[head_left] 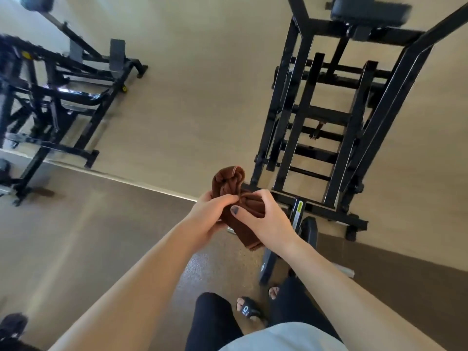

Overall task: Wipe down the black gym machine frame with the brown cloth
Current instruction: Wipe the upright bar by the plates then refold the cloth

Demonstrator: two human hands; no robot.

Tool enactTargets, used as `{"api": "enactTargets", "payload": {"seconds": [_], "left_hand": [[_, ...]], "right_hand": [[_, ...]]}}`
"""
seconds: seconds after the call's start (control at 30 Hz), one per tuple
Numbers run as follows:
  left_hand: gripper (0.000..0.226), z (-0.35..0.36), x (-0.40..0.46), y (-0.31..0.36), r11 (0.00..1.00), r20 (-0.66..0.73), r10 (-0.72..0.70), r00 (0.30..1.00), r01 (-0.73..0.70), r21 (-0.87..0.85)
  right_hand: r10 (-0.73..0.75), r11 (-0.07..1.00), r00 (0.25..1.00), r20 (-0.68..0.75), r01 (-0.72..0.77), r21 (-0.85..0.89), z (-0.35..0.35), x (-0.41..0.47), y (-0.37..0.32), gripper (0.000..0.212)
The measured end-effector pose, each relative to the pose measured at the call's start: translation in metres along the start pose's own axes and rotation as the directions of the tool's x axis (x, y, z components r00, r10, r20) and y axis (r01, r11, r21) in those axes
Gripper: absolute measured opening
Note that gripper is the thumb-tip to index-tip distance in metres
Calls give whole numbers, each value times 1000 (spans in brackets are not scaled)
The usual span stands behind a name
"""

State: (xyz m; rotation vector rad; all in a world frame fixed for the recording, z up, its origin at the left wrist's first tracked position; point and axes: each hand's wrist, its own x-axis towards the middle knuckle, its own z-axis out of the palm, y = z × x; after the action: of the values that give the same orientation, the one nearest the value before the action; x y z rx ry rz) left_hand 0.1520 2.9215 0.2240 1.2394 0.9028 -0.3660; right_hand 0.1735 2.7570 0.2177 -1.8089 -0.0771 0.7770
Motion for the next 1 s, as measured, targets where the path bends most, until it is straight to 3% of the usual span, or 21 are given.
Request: {"api": "enactTargets", "payload": {"seconds": [0.27, 0.4, 0.57, 0.73, 0.9, 1.0], "left_hand": [[36, -55, 59, 46, 994, 60, -14, 998, 8, 107], [28, -103, 114, 79, 982, 134, -111, 985, 88, 167], [11, -137, 163, 121, 932, 233, -157, 960, 65, 357], [14, -120, 191, 154, 817, 399, -241, 885, -37, 575], [33, -86, 220, 165, 653, 439, -356, 825, -116, 748], [31, -67, 244, 169, 527, 432, -405, 806, -180, 831]], "right_hand": [[63, 988, 996, -57, -70, -135, 47, 71, -20, 45], [136, 990, 983, -125, -140, -20, 97, 125, -27, 48], [201, 968, 950, -239, -156, 195, 162, 166, -53, 86], [268, 942, 802, -534, -104, 318, 186, 189, -65, 68], [361, 884, 732, -577, -71, 462, 171, 208, -38, 53], [421, 865, 680, -601, -103, 491, 159, 228, -22, 51]]}}
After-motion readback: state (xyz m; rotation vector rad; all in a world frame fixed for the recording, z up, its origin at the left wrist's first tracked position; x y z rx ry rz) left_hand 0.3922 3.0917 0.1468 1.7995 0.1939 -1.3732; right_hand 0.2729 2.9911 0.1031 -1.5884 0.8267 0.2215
